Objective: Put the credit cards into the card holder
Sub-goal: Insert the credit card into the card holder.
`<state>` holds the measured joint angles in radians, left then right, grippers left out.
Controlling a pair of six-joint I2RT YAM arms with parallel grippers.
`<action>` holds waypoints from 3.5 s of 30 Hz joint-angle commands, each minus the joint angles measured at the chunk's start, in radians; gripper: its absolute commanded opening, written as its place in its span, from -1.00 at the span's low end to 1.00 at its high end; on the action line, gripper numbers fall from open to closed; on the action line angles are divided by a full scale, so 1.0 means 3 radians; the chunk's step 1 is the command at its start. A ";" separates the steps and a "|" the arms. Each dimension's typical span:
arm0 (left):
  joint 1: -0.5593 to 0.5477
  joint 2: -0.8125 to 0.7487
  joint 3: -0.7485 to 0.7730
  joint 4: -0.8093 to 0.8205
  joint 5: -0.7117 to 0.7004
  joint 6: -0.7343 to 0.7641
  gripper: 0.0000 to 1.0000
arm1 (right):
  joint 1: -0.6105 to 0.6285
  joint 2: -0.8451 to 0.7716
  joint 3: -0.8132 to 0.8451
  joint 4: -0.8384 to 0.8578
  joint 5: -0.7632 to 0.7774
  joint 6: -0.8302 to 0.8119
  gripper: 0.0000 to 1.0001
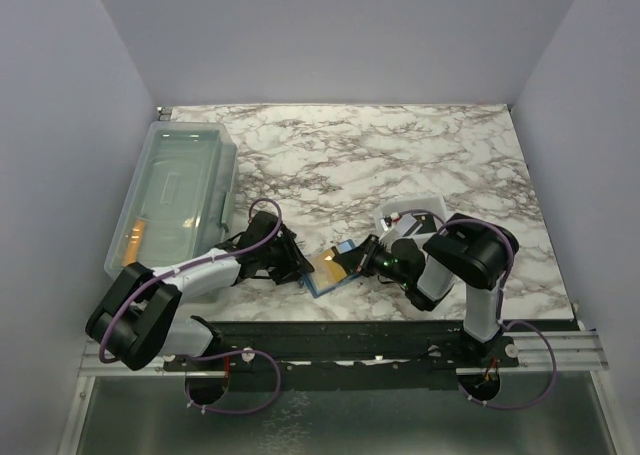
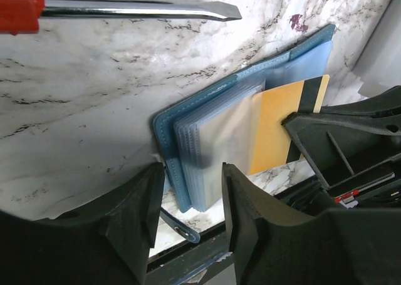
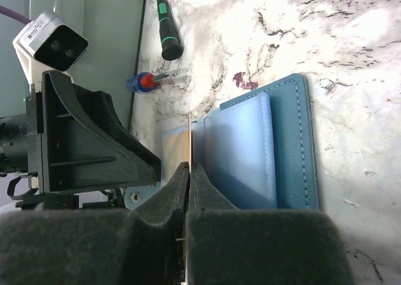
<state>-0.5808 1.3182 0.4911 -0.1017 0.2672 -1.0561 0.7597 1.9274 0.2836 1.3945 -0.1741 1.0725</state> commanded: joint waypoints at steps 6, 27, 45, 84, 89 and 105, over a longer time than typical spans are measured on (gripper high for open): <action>-0.0012 0.0162 -0.0134 -0.0372 -0.0016 0.0032 -0.09 | 0.0024 0.0187 -0.0011 0.0119 0.0106 -0.0165 -0.99; -0.0005 0.0067 -0.0144 -0.0236 -0.0042 -0.0047 -0.12 | 0.0346 0.0083 0.0106 -0.0237 0.0280 -0.0371 -0.93; 0.0075 -0.0056 -0.0121 -0.0419 0.0056 0.0257 0.14 | 0.0349 -0.1054 0.0827 -0.3377 0.0776 -0.1085 0.35; 0.0084 0.0247 0.0037 -0.0450 -0.0079 0.0320 -0.34 | 0.1105 -0.0610 0.1742 -0.4196 0.0947 -0.1229 0.18; 0.0087 0.0169 0.0073 -0.0454 -0.0100 0.0341 -0.34 | 0.1156 -0.0773 0.1774 -0.4286 0.1011 -0.0869 0.15; 0.0093 -0.0059 0.0329 -0.0865 -0.0195 0.0815 0.38 | -0.0012 -0.1839 0.2217 -0.5785 0.1201 -0.1585 0.50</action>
<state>-0.5575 1.3136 0.5549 -0.2371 0.2966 -0.9100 0.8742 1.4380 0.8951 -0.1787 0.1875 0.7105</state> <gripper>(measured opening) 0.651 0.696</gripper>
